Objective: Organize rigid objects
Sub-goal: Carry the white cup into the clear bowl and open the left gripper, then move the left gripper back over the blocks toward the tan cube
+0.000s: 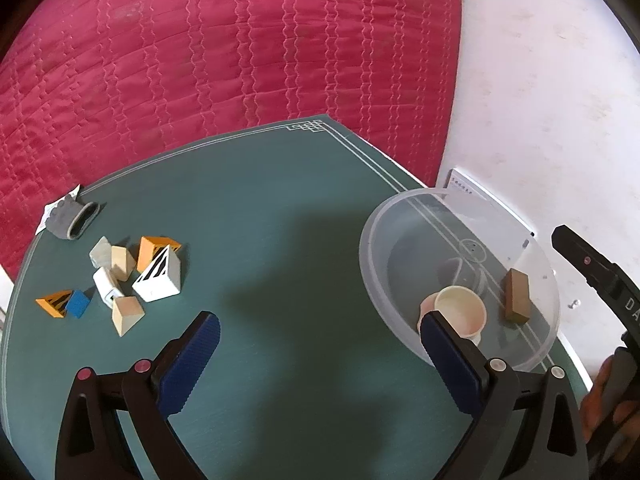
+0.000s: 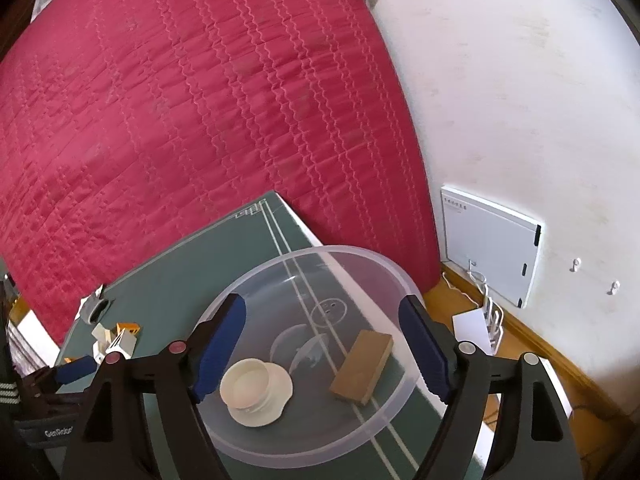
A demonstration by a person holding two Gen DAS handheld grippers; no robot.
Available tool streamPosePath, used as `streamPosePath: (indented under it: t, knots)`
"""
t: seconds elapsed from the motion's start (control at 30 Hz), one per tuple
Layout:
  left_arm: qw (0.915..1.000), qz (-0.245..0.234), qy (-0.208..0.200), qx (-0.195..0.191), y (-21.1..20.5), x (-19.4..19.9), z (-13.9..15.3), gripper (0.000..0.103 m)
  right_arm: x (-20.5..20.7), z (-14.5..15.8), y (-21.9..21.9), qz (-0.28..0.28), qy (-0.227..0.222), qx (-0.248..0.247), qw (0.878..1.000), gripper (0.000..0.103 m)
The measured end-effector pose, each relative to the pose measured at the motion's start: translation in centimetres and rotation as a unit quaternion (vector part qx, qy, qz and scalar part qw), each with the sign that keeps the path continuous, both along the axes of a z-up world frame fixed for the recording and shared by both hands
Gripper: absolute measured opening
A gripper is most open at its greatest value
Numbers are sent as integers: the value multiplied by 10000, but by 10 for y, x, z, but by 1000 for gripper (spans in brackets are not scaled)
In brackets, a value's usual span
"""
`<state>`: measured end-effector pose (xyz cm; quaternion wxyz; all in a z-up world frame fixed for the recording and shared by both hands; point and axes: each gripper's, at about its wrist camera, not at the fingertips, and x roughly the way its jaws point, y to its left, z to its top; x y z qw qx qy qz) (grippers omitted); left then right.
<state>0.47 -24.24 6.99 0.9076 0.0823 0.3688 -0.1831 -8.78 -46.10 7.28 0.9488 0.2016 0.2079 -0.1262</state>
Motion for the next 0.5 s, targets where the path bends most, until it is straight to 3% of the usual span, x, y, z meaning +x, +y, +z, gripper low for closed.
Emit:
streamPosePath:
  t: [0.5]
  knots:
    - [9982,436,-238,330,26,1,-6,102,10,-10,25,467,221,-209,9984,83]
